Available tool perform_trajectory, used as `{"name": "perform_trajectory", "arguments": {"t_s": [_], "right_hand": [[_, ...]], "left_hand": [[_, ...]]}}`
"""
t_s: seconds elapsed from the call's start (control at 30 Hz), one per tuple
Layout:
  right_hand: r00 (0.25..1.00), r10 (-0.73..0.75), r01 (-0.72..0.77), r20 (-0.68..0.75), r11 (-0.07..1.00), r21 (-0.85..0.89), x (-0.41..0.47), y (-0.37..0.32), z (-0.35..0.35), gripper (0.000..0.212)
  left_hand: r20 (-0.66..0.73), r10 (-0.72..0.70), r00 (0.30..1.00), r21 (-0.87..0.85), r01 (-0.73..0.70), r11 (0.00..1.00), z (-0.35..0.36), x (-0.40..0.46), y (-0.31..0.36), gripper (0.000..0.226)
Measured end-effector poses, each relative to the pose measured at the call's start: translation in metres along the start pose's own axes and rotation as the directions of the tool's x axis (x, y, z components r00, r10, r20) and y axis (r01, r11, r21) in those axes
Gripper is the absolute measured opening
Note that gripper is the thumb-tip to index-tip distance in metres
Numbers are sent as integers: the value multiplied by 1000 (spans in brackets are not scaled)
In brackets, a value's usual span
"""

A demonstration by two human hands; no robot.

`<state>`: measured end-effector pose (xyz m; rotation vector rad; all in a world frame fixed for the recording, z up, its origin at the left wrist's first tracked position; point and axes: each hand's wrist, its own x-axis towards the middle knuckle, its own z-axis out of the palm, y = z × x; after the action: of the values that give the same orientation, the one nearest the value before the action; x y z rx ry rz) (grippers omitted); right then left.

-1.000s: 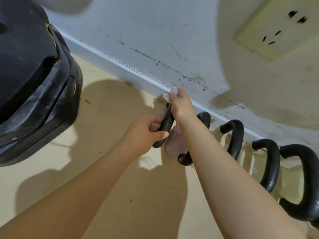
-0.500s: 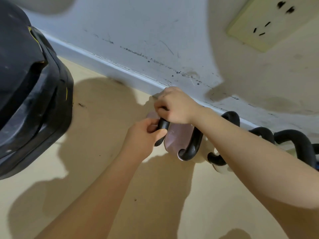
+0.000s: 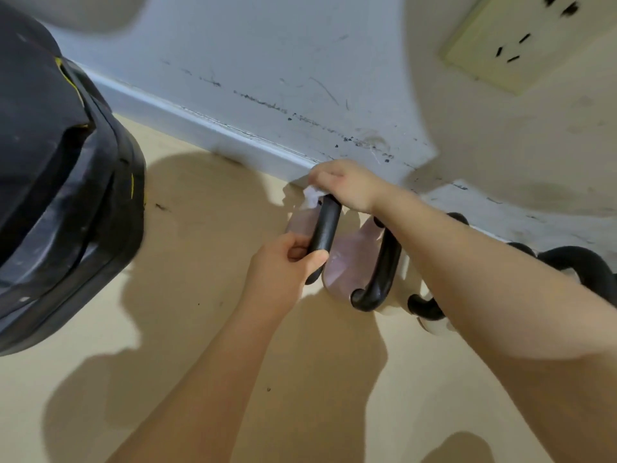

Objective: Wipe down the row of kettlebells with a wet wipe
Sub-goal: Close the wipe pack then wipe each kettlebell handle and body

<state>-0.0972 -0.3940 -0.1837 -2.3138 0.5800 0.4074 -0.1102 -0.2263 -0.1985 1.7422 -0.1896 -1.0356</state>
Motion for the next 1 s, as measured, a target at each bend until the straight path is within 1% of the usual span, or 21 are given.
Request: {"name": "perform_trajectory", "arguments": {"t_s": [0.03, 0.07, 0.1, 0.17, 0.23, 0.3, 0.37, 0.43, 0.5, 0.53, 0.6, 0.67, 0.73, 0.77, 0.8, 0.83, 0.87, 0.9, 0.93, 1.0], "right_hand": [[992, 98, -78, -85, 973, 219, -3, -1, 6, 28], [971, 194, -124, -141, 909, 398, -5, 2, 13, 23], [946, 278, -153, -167, 837, 526, -10, 2, 19, 20], [905, 391, -171, -166, 693, 701, -20, 0, 22, 19], [892, 435, -127, -127, 509, 851, -24, -3, 19, 25], [857, 505, -139, -104, 422, 896, -19, -7, 19, 28], [796, 604, -198, -42, 326, 924, -12, -12, 18, 26], [774, 633, -203, -6, 257, 945, -13, -18, 16, 26], [767, 640, -238, 40, 226, 945, -25, -24, 29, 19], [763, 643, -264, 69, 213, 941, -32, -24, 39, 16], [777, 620, -255, 113, 145, 956, -43, -27, 52, 32], [742, 659, -220, 124, 64, 973, -38, -22, 48, 43], [706, 693, -208, 146, 6, 978, -27, -17, 32, 47], [696, 706, -199, 133, 12, 980, -24, -17, 29, 49], [697, 710, -213, 98, 75, 974, -23, -17, 33, 54], [701, 712, -248, 42, 188, 951, -25, -16, 44, 60], [707, 705, -257, -50, 322, 911, -30, -16, 58, 62], [726, 674, -237, -138, 433, 869, -37, -17, 70, 61], [754, 629, -198, -190, 494, 847, -44, -17, 77, 60], [798, 567, -149, -206, 516, 844, -45, -18, 72, 64]], "left_hand": [[-10, 2, 1000, -16, -2, 1000, 1, 0, -1, 11], [-16, 2, 1000, -26, -2, 1000, 1, -1, -1, 11], [-16, 3, 1000, -32, -3, 999, 0, -1, 0, 12], [-3, 15, 1000, -48, -15, 999, 0, -4, 2, 16], [10, 29, 1000, -55, -29, 998, 0, -7, 2, 28], [15, 38, 999, -60, -37, 998, 0, -8, 1, 38], [29, 42, 999, -57, -41, 998, -1, -7, 1, 40], [42, 39, 998, -49, -37, 998, -2, -5, 1, 35], [55, 24, 998, -64, -20, 998, -4, -1, 0, 22], [60, 20, 998, -73, -15, 997, -5, 0, -1, 19], [55, 24, 998, -78, -20, 997, -5, 2, -3, 20], [24, 39, 999, -72, -37, 997, -4, 1, -4, 21], [3, 49, 999, -67, -48, 997, -2, -1, -5, 20], [-3, 54, 999, -65, -54, 996, -1, -1, -5, 19], [-5, 61, 998, -65, -61, 996, -1, 0, -6, 18], [-2, 64, 998, -66, -64, 996, -1, 1, -7, 17], [5, 62, 998, -67, -61, 996, -1, 1, -8, 15], [8, 59, 998, -67, -58, 996, -1, 1, -9, 13], [9, 57, 998, -67, -56, 996, 0, 1, -9, 12], [-6, 64, 998, -62, -65, 996, 1, 1, -10, 12]]}}
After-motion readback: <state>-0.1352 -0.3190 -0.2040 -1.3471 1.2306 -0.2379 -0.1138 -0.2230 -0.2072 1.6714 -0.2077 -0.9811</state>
